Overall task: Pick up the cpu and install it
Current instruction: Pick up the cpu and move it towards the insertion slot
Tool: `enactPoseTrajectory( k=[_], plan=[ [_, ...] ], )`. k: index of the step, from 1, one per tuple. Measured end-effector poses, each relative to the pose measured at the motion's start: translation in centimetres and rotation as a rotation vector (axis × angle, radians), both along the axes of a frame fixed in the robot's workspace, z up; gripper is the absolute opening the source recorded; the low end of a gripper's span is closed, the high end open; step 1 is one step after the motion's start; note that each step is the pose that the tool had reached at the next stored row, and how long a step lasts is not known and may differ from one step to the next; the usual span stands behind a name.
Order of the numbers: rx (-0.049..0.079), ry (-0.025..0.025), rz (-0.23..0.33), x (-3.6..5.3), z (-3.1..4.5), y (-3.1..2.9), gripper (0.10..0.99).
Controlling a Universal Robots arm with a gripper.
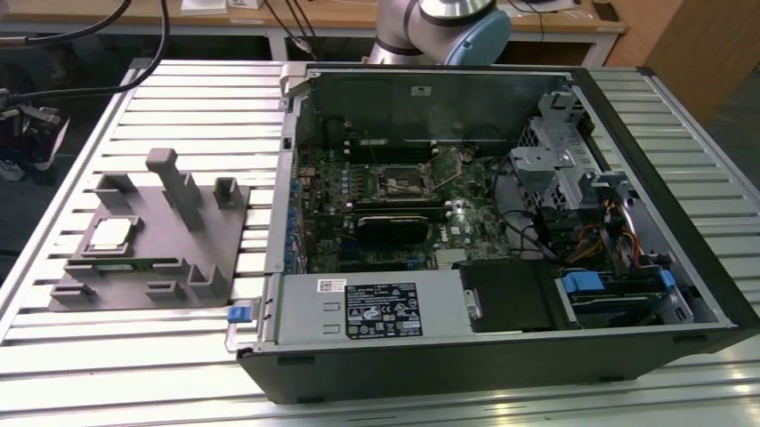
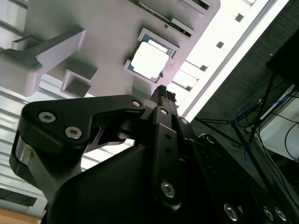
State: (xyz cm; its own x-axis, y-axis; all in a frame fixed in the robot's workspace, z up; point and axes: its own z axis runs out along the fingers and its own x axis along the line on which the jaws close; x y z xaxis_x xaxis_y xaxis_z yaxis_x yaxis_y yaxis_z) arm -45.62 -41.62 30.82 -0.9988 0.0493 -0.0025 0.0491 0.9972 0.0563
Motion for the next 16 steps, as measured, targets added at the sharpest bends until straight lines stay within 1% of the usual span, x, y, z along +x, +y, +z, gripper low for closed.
enactPoseTrajectory(
  k=[1, 2, 4, 5, 8, 9, 10, 11, 13, 14, 15, 16],
  plan=[
    [0.000, 0.0000, 0.000, 0.00, -0.13, 0.00, 0.165],
    [0.000, 0.0000, 0.000, 0.00, -0.25, 0.00, 0.165],
    [0.000, 0.0000, 0.000, 0.00, -0.48, 0.00, 0.290],
    [0.000, 0.0000, 0.000, 0.00, -0.60, 0.00, 0.290],
    [0.000, 0.0000, 0.000, 0.00, -0.99, 0.00, 0.467],
    [0.000, 0.0000, 0.000, 0.00, -1.15, 0.00, 0.467],
    [-0.002, 0.0001, 0.000, 0.00, -1.29, 0.00, 0.525],
    [-0.005, 0.0000, 0.000, 0.00, -1.44, 0.00, 0.525],
    [-0.010, 0.0000, 0.000, 0.00, -1.74, 0.00, 0.639],
    [-0.010, 0.0001, 0.000, 0.00, -1.88, 0.00, 0.639],
    [-0.010, 0.0001, 0.001, 0.00, -2.02, 0.00, 0.706],
    [-0.010, 0.0001, 0.003, 0.00, -2.17, 0.00, 0.706]
  ],
)
